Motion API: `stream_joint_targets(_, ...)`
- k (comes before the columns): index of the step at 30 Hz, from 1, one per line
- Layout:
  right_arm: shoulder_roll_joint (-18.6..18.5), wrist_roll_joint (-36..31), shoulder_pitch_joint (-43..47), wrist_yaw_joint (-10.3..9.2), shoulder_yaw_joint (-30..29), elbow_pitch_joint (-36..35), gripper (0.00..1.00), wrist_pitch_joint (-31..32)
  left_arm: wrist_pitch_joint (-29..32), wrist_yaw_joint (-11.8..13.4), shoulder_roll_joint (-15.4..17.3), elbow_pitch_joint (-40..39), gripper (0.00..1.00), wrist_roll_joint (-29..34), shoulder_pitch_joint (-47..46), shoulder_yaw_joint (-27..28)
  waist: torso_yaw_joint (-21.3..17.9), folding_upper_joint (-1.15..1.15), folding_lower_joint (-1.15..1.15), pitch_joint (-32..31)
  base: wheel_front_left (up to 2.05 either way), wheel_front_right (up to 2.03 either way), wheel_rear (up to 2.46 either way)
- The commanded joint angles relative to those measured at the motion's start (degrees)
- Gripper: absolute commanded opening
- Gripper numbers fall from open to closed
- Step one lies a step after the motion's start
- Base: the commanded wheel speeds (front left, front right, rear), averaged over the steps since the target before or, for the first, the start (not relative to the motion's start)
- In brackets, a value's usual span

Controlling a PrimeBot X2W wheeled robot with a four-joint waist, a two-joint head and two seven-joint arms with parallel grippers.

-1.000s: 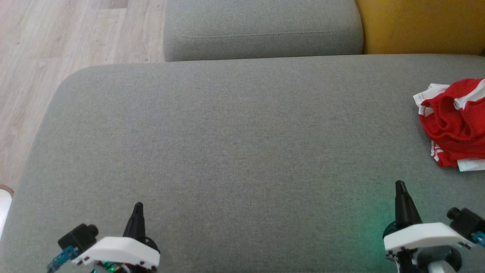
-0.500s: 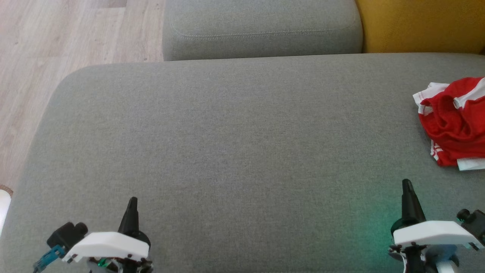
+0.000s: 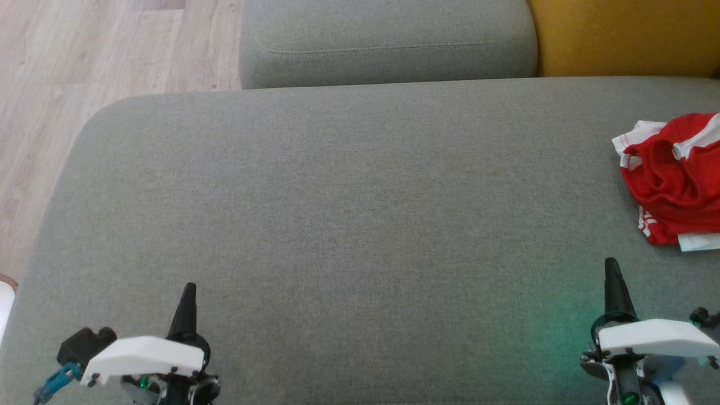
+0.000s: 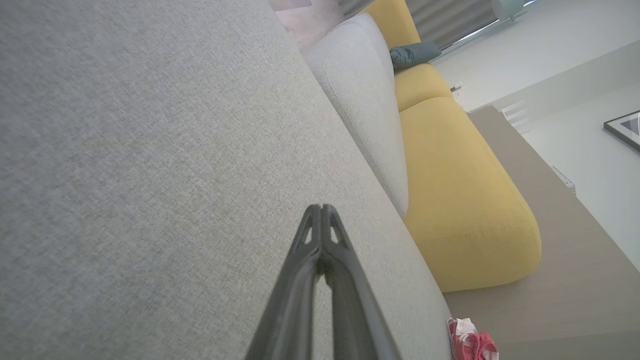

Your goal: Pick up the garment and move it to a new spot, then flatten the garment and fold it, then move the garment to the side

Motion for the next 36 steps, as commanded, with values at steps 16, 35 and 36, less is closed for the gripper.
stream_joint_targets(16, -0.19, 11.17, -3.68, 0.27, -0.76, -2.82, 0.00, 2.72, 2.83, -2.05, 0.76, -2.32, 0.00, -9.83, -4.30, 4.00, -0.18, 0.00, 0.00, 0.21, 0.00, 0.00, 0.00)
stream_joint_targets(35, -0.21, 23.65, -4.61, 0.33, -2.12, -3.67, 0.00, 5.61, 6.01, -4.11, 0.73, -2.75, 0.00, -20.93, -5.65, 7.20, -0.39, 0.00, 0.00, 0.47, 0.00, 0.00, 0.00)
stream_joint_targets(36, -0.21, 24.30, -4.66, 0.33, -2.19, -3.72, 0.00, 5.76, 6.17, -4.22, 0.73, -2.77, 0.00, -21.51, -5.72, 7.37, -0.41, 0.00, 0.00, 0.48, 0.00, 0.00, 0.00)
